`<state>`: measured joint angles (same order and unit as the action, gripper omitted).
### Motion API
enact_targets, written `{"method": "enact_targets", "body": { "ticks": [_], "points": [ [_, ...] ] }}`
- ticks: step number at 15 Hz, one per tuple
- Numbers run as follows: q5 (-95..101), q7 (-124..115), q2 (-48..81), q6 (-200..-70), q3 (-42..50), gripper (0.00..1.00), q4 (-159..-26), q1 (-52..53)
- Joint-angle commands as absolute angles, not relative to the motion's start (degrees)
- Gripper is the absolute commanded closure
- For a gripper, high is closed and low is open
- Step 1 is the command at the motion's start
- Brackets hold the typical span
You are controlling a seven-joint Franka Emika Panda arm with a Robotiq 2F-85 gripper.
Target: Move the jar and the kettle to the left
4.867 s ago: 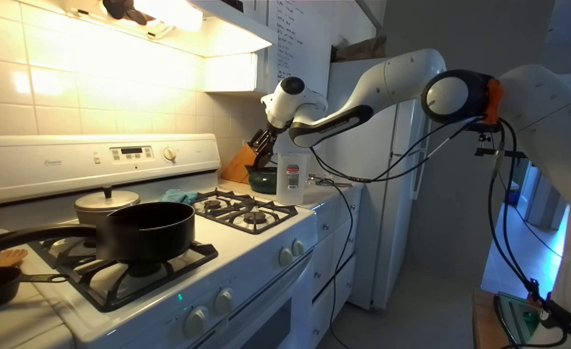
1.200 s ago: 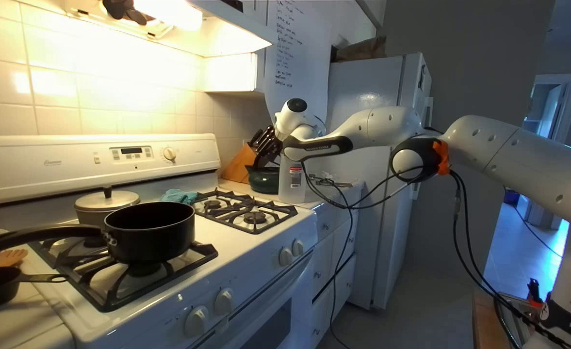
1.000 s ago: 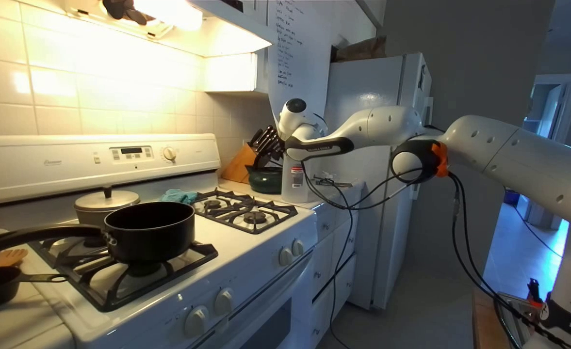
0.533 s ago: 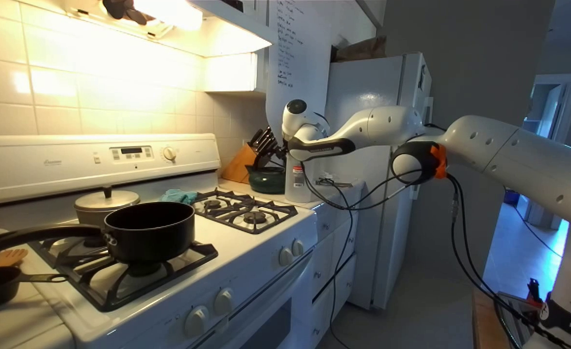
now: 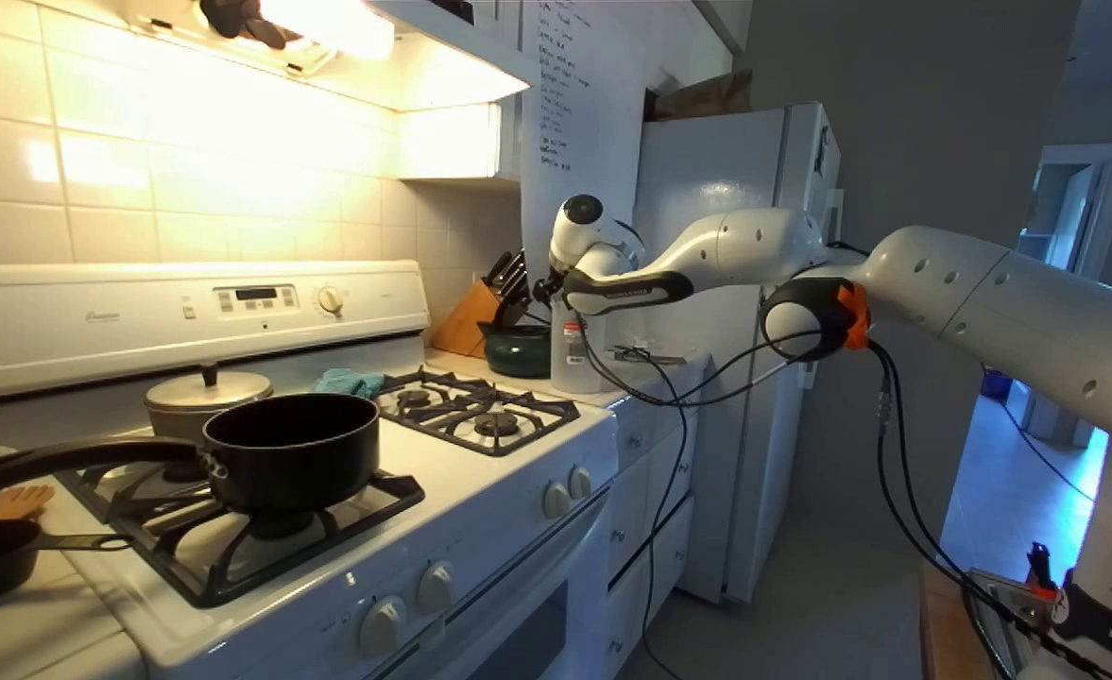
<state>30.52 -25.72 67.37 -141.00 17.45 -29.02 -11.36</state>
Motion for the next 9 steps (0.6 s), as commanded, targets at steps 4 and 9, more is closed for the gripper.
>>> {"method": "enact_targets", "body": {
  "ticks": [4,9],
  "points": [
    [30.1,-44.6,70.84,-142.44,19.76,0.0,-26.2,-11.52],
    [31.66,-54.89,69.43,-140.3,23.51,0.0,-26.37,-10.37]
  ]
}}
